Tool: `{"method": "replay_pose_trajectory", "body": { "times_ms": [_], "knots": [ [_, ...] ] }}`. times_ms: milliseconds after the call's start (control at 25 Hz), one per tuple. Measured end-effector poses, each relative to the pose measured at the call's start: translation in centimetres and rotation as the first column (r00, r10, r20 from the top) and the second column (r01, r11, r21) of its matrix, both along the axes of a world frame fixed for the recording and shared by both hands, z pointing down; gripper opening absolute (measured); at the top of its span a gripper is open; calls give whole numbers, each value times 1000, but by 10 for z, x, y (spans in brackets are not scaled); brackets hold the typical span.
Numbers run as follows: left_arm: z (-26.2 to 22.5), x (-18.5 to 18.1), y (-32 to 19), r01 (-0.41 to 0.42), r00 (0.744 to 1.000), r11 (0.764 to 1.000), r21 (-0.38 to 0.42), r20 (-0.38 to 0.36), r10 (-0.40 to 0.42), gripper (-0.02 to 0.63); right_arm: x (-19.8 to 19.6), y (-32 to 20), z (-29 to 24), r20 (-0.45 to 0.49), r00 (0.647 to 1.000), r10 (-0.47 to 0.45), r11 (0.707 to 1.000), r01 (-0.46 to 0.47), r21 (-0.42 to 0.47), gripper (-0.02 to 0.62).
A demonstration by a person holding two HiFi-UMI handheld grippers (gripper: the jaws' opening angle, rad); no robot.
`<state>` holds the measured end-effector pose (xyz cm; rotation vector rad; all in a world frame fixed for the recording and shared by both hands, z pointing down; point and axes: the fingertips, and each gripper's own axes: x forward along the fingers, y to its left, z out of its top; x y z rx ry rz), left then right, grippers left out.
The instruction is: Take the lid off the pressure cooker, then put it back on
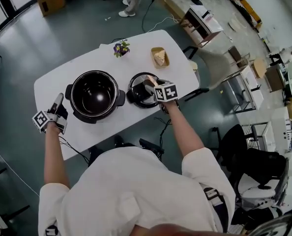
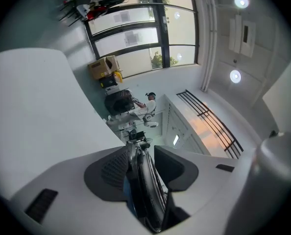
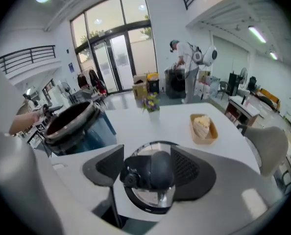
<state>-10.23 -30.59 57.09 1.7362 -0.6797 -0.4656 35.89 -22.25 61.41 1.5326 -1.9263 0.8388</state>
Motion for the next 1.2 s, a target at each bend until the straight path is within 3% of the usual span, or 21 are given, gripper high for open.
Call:
{"method": "replay_pose_trajectory", "body": {
  "times_ms": [80,160,200,240,320,440,520,640,760,840,1040,1200],
  "knots": [
    [-21,-3,2,-12,998,997,82,68,7,150,-14,2,-46,21,999,-24,989,20,149,288],
    [-47,-8,3,-11,988,981,193,156,-20,150,-29,9,-97,30,999,-44,952,32,303,288],
    [-60,-13,2,-16,970,966,259,236,-48,150,-35,13,-122,37,998,-53,926,35,375,288],
    [-74,-18,-1,-33,938,941,337,336,-88,150,-41,17,-146,44,997,-59,896,33,443,288],
    [-111,-17,-4,-77,877,864,497,446,-178,150,-49,27,-189,61,996,-60,824,15,566,288],
    [-177,7,9,-109,845,714,692,443,-300,149,-54,49,-241,72,996,-48,707,-17,707,288],
    [-211,24,23,-135,829,626,768,433,-354,149,-55,65,-265,73,997,-29,633,-38,773,287],
    [-242,45,44,-159,815,535,830,416,-403,149,-60,86,-284,86,996,6,548,-75,833,287],
    [-243,63,63,-154,820,476,866,380,-427,141,-72,104,-282,73,996,42,493,-84,866,287],
    [-227,73,72,-160,816,473,867,386,-431,141,-80,115,-267,89,994,56,484,-105,869,287],
    [-192,91,80,-204,812,536,819,447,-375,141,-90,124,-234,138,988,63,538,-150,829,287],
    [-184,101,83,-241,814,543,804,472,-337,141,-89,128,-227,134,988,79,554,-155,818,287]
  ]
}}
